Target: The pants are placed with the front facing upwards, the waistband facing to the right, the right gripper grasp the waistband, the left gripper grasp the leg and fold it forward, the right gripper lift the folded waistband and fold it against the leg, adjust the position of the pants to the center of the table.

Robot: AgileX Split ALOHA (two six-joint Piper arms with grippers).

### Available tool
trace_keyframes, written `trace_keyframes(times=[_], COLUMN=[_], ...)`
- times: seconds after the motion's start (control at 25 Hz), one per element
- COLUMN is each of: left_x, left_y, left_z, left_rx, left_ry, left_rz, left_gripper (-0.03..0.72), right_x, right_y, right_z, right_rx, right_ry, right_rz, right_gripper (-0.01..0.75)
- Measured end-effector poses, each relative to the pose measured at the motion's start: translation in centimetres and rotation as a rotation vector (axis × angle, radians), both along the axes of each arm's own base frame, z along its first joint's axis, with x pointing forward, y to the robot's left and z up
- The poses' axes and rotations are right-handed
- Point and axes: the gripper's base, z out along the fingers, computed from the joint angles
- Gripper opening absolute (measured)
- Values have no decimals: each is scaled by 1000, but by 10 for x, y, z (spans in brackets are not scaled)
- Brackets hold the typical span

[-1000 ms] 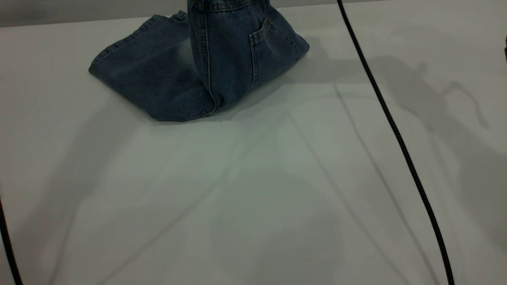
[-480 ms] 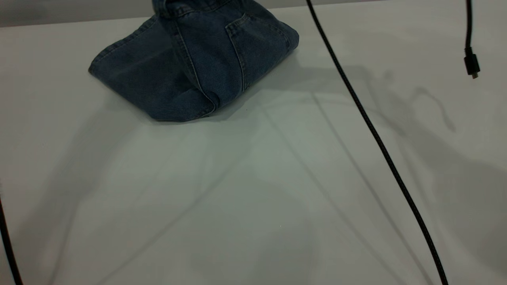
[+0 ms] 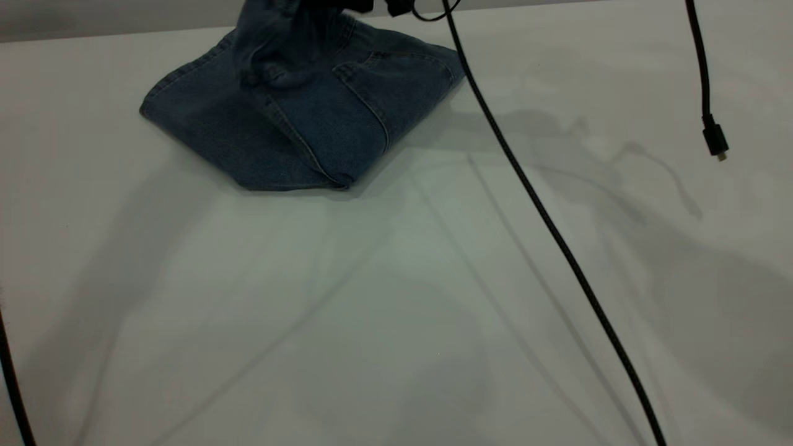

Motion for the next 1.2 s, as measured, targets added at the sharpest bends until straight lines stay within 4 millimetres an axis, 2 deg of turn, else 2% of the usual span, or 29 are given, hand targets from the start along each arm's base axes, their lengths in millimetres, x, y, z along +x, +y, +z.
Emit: trace_keyframes(times=[0.16,0.24,0.36,0.48,0.72,0.88,1.04,1.2], left_x=[0,0,0,0,0,0,1,12], left_y=[0,0,0,0,0,-2,-2,-5], left_z=[0,0,0,0,0,0,-2,-21], left_rx=[0,0,0,0,-2,-21,-25,-26], left_ry=[0,0,0,0,1,8,15,68], left_rz=[0,0,0,0,1,-5,0,18], left_gripper=[440,440,440,440,440,440,440,440], right_x=[-1,-1,1,9,30,40,46,44], right_y=[3,3,-1,-15,-70,-115,-164,-211], right_z=[1,2,2,3,21,44,77,119], right_rx=[16,21,22,11,-84,-188,-323,-474], right_ry=[8,10,9,-1,-52,-62,-79,-63], right_rz=[-4,-8,-13,-33,-85,-145,-219,-292], right_gripper=[522,571,594,591,590,590,590,590])
